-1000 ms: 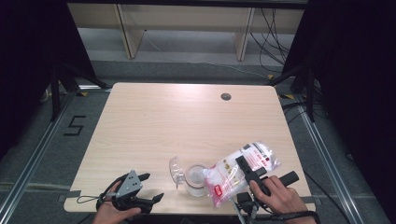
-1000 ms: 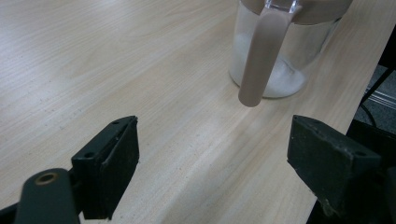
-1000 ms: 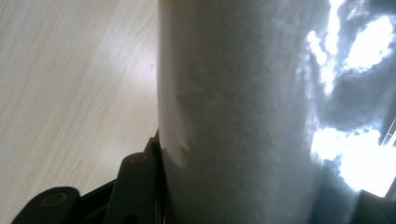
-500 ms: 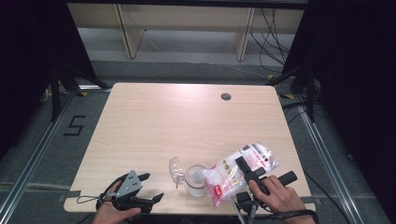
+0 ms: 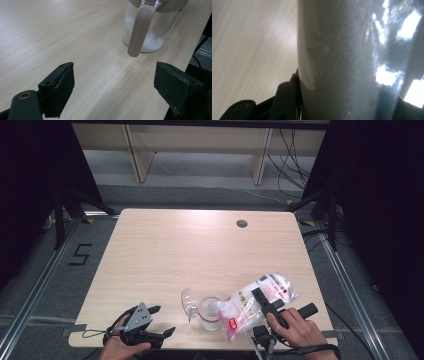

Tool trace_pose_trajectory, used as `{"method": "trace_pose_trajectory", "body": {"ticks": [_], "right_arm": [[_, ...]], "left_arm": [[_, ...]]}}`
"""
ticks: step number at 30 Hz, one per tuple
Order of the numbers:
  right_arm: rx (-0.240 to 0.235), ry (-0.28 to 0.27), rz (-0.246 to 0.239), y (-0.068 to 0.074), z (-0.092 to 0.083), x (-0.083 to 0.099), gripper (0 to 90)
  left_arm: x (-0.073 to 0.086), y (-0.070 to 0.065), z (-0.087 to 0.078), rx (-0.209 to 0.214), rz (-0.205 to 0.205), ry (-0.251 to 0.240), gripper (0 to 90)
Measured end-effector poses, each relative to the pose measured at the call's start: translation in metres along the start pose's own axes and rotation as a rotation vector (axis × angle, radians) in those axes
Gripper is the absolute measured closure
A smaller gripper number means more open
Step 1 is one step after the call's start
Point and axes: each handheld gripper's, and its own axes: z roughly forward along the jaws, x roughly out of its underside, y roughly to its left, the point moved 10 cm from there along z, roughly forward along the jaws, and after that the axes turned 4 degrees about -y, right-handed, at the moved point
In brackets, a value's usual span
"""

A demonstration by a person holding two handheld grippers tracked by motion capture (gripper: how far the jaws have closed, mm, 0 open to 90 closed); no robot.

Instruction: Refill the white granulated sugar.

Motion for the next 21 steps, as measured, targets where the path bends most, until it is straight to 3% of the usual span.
{"method": "trace_pose_trajectory", "body": {"ticks": [2,3,5,13,17,18,21], "right_arm": [[-0.001,-0.005,-0.010,-0.0001,0.0006,-0.0001,58.6],[-0.003,-0.004,-0.008,0.0002,0.0005,0.0000,58.6],[-0.004,-0.004,-0.011,0.0002,0.0004,0.0001,58.6],[-0.006,-0.002,-0.003,0.0003,0.0001,0.0006,58.8],[-0.006,-0.007,-0.009,0.0007,0.0006,-0.0002,58.9],[-0.006,-0.008,-0.009,0.0006,0.0007,-0.0005,58.9],[0.001,-0.014,-0.015,-0.0006,0.0011,-0.0013,59.0]], "left_arm": [[0.0004,-0.0001,-0.0001,0.001,-0.001,0.003,16.6],[0.0026,0.0026,-0.0013,-0.005,0.022,0.025,16.6],[0.0009,-0.0005,-0.0002,0.005,0.001,0.006,16.6],[0.0027,0.0025,-0.0011,-0.005,0.023,0.026,16.6],[0.0029,0.0025,-0.0010,-0.005,0.023,0.026,16.6],[0.0014,-0.0005,0.0005,0.003,-0.002,0.007,16.6],[0.0023,-0.0002,0.0001,0.008,0.004,0.017,16.6]]}}
